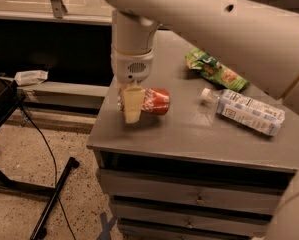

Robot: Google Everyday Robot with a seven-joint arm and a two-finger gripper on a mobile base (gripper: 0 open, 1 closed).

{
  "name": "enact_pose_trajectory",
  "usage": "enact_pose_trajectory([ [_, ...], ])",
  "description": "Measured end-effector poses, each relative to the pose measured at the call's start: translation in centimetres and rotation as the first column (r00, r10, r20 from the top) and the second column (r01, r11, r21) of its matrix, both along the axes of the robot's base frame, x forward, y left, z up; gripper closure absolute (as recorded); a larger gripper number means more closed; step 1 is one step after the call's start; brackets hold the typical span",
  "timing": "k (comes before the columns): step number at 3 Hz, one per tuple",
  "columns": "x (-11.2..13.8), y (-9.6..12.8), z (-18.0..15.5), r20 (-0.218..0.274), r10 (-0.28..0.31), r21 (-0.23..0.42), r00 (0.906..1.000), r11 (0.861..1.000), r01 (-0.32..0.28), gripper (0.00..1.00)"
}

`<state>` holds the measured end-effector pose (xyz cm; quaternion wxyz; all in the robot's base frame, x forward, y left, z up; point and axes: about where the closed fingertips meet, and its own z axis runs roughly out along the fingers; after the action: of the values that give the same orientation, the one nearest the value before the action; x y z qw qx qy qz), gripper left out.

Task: Knock coke can over

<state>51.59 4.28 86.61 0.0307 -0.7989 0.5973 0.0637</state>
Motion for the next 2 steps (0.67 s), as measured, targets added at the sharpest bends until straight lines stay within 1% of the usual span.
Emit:
enact_pose_trajectory([
  [1,-0.54,0.75,-0.8,-0.005,-0.001,0.006,1.0,1.0,0.001,0.0],
  [2,-0.54,0.75,-0.8,-0.005,-0.001,0.006,1.0,1.0,0.001,0.0],
])
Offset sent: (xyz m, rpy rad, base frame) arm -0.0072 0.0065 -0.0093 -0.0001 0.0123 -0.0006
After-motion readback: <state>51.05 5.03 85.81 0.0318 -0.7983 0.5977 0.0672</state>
